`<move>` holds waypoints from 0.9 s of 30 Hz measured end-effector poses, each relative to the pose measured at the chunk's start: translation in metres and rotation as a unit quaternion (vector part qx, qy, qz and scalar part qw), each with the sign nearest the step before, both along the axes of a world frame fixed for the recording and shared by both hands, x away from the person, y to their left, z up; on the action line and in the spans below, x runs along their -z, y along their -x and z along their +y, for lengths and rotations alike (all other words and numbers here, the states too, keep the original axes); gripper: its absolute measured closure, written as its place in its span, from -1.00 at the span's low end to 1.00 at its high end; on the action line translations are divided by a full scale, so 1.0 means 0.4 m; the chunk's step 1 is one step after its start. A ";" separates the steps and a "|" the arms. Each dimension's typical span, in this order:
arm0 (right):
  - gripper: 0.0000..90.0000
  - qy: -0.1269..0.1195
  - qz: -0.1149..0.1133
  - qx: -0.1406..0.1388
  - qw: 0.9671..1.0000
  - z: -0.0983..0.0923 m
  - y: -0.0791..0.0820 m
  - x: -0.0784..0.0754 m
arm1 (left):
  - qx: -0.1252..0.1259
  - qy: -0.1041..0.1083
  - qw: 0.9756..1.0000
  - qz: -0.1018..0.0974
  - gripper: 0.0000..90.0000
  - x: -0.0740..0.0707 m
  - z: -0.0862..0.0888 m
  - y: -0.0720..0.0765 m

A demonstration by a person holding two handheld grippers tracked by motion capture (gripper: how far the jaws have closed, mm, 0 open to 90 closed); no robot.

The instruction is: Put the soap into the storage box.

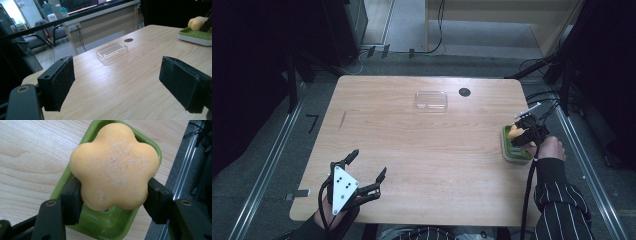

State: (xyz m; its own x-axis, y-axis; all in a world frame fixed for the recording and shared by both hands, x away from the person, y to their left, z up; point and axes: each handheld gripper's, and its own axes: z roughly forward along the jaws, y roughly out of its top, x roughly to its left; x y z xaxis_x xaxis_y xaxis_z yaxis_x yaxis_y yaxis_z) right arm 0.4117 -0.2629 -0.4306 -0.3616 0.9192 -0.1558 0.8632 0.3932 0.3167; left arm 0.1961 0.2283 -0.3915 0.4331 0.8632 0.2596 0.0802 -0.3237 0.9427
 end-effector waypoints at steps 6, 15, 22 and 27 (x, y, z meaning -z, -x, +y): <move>-0.11 0.002 0.015 0.005 1.000 0.003 -0.012 0.016 | 0.000 -0.001 1.000 0.000 -0.70 0.000 0.001 0.000; -0.11 0.007 0.033 0.003 0.999 -0.002 -0.020 0.035 | 0.000 0.000 1.000 0.000 -0.70 0.000 0.000 0.000; -0.11 0.011 0.038 0.001 0.999 -0.004 -0.021 0.040 | 0.000 0.000 1.000 0.000 -0.70 0.000 0.000 0.000; -0.11 0.012 0.045 -0.004 0.999 -0.001 -0.023 0.049 | 0.000 0.000 1.000 0.000 -0.70 0.000 0.000 0.000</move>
